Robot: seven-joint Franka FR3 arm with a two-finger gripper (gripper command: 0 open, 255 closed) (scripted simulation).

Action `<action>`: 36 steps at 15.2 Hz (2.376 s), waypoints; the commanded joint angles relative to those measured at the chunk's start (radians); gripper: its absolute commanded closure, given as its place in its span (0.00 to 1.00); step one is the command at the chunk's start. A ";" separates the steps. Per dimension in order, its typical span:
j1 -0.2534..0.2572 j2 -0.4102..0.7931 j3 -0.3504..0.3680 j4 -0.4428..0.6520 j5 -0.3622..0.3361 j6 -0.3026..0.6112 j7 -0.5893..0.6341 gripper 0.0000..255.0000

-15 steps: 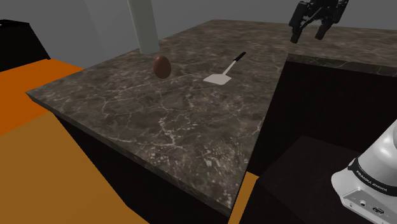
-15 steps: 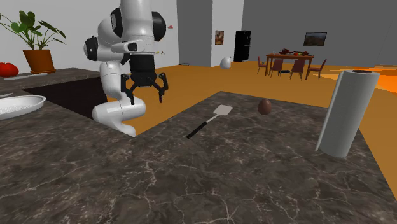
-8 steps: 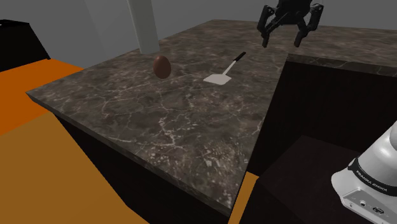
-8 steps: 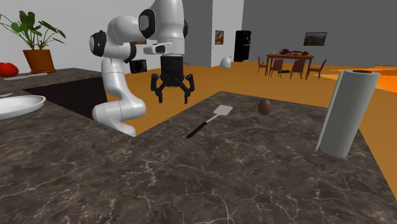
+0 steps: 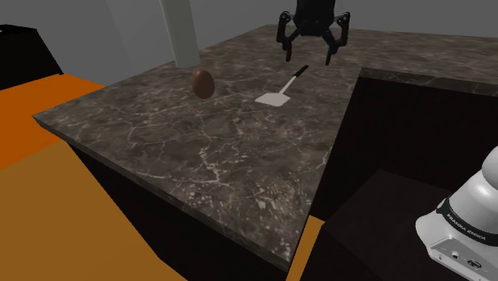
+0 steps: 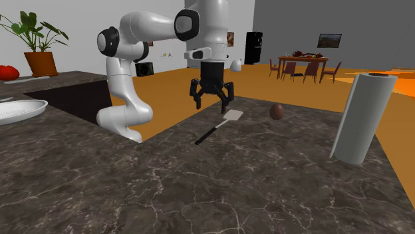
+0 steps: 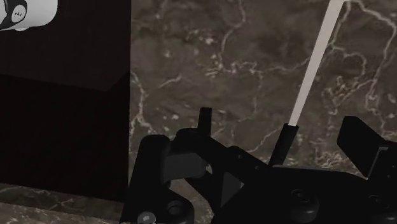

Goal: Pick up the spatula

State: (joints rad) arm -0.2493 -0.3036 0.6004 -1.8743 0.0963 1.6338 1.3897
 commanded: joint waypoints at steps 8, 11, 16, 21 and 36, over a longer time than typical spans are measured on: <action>-0.019 0.116 0.075 0.023 -0.045 0.069 0.194 0.00; -0.018 0.114 0.076 0.000 -0.043 0.090 0.194 0.00; -0.018 0.115 0.076 0.003 -0.045 0.088 0.195 1.00; -0.018 0.114 0.076 0.000 -0.043 0.090 0.194 1.00; -0.024 0.164 0.083 0.248 -0.075 -0.117 0.209 1.00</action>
State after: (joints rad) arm -0.2733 -0.1451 0.6819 -1.6451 0.0249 1.5314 1.5960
